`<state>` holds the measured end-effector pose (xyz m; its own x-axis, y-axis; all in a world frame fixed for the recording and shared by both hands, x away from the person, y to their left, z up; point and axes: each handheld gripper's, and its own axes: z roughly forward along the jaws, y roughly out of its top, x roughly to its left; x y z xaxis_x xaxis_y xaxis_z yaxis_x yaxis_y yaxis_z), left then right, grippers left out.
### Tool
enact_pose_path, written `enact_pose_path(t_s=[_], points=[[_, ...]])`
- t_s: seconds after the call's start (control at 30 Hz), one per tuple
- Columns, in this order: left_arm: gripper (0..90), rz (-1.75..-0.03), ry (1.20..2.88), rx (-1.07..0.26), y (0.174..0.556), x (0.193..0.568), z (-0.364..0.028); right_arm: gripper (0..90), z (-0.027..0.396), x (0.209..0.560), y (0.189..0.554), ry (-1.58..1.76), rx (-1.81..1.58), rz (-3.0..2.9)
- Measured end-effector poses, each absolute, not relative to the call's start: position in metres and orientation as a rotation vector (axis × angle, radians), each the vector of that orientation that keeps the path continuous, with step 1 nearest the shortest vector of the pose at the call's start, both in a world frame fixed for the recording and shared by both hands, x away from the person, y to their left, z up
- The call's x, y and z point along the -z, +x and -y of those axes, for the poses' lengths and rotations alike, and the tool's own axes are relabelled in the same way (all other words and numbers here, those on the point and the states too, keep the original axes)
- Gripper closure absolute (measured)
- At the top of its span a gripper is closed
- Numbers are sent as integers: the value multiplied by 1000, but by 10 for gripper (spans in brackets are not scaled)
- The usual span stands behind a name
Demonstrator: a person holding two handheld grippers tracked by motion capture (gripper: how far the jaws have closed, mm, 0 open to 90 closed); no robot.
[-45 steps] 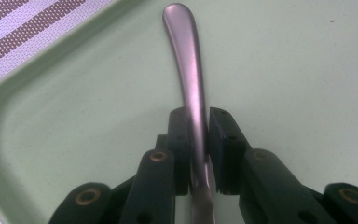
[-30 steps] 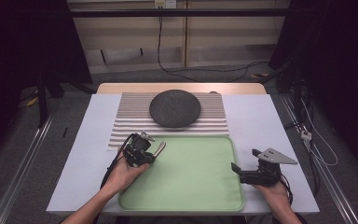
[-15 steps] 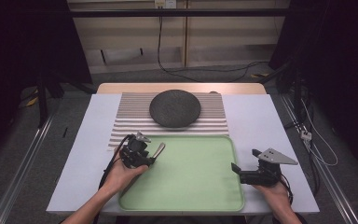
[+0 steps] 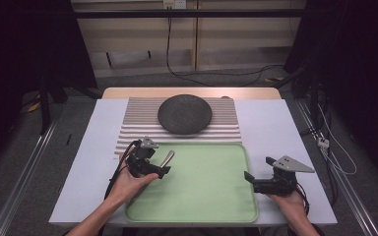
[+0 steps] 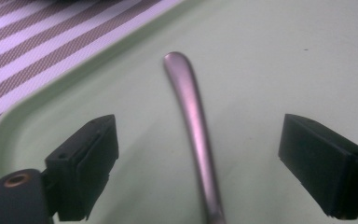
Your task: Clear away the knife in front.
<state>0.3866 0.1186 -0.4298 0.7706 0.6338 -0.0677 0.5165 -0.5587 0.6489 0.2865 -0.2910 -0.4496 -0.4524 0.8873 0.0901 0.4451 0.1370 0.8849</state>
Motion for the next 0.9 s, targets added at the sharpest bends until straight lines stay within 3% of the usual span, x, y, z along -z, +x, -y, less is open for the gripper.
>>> enact_pose_path(t_s=[0.27,0.43,0.53,0.67,0.73,0.77,0.83,0.9], points=[[97,-792,2277,-274,381,425,-107,8,292,450,286,1272,-1275,-1964],[161,-752,2291,-227,379,427,-103,8,291,450,287,1270,-1276,-1964],[240,-712,2269,-231,375,424,-102,8,291,450,287,1268,-1272,-1963],[470,-660,2248,-202,367,425,-98,7,291,449,286,1265,-1265,-1961],[561,-661,2255,-185,367,426,-97,7,290,449,286,1267,-1264,-1960],[561,-656,2249,-175,367,427,-96,7,290,449,286,1267,-1264,-1960],[708,-662,2255,-180,367,428,-95,8,290,449,286,1266,-1261,-1959],[754,-684,2267,-189,368,430,-95,8,290,449,286,1266,-1260,-1962]])
